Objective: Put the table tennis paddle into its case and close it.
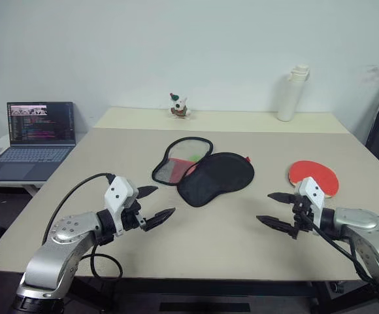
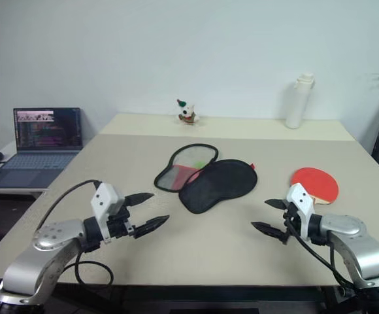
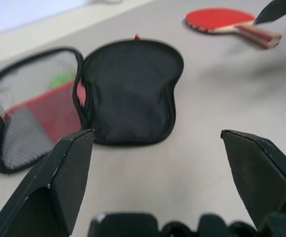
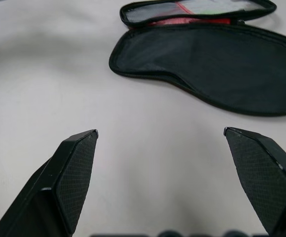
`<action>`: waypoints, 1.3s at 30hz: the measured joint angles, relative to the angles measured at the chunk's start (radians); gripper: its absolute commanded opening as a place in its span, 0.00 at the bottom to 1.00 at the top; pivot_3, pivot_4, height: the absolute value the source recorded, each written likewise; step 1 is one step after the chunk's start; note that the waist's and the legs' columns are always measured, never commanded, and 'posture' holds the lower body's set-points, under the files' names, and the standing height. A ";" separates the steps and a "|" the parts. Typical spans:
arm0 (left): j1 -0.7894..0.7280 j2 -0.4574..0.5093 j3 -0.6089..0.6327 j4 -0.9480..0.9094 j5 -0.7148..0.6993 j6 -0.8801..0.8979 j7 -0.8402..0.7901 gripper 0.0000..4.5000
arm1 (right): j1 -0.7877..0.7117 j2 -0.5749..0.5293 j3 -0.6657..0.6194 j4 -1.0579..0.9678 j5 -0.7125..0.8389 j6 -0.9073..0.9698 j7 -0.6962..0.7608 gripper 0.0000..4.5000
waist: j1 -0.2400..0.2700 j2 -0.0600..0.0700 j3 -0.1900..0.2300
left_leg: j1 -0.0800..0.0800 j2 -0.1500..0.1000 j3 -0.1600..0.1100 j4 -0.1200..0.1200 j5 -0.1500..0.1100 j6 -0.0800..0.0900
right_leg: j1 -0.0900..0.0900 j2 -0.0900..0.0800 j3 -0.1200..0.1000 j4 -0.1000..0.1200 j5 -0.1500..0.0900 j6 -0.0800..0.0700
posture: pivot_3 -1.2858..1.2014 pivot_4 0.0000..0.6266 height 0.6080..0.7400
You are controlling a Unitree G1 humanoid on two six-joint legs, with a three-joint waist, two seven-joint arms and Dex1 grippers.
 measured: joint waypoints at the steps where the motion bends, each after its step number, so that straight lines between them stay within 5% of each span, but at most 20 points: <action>1: -0.002 -0.001 -0.003 0.009 0.002 -0.003 -0.005 0.99 | 0.003 -0.006 -0.003 -0.004 0.001 0.003 0.001 1.00 | 0.000 0.000 0.000 | 0.000 0.000 0.000 0.000 0.000 0.000 | 0.000 0.000 0.000 0.000 0.000 0.000 | 0.52 0.24 1.00; 10: -0.161 -0.028 -0.103 0.247 0.055 -0.093 -0.139 0.99 | 0.102 -0.020 -0.052 -0.141 0.031 0.055 -0.038 1.00 | 0.002 0.000 0.000 | 0.000 0.000 0.000 0.000 0.000 0.000 | 0.000 0.001 0.000 0.000 0.000 0.000 | 0.52 0.24 1.00; 27: -0.557 -0.178 -0.279 0.909 0.275 -0.441 -0.410 0.99 | 0.070 0.024 -0.038 -0.278 0.071 0.111 -0.148 1.00 | 0.000 0.000 0.000 | -0.001 -0.001 0.001 0.000 0.000 0.000 | -0.001 0.002 -0.001 0.000 0.000 0.001 | 0.52 0.24 1.00; 39: -0.756 -0.303 -0.302 1.334 0.435 -0.645 -0.359 0.99 | 0.077 0.038 -0.021 -0.307 0.071 0.114 -0.189 1.00 | 0.000 0.000 0.000 | -0.001 -0.002 0.001 0.001 0.000 0.000 | -0.001 0.002 -0.001 0.000 0.000 0.001 | 0.52 0.24 1.00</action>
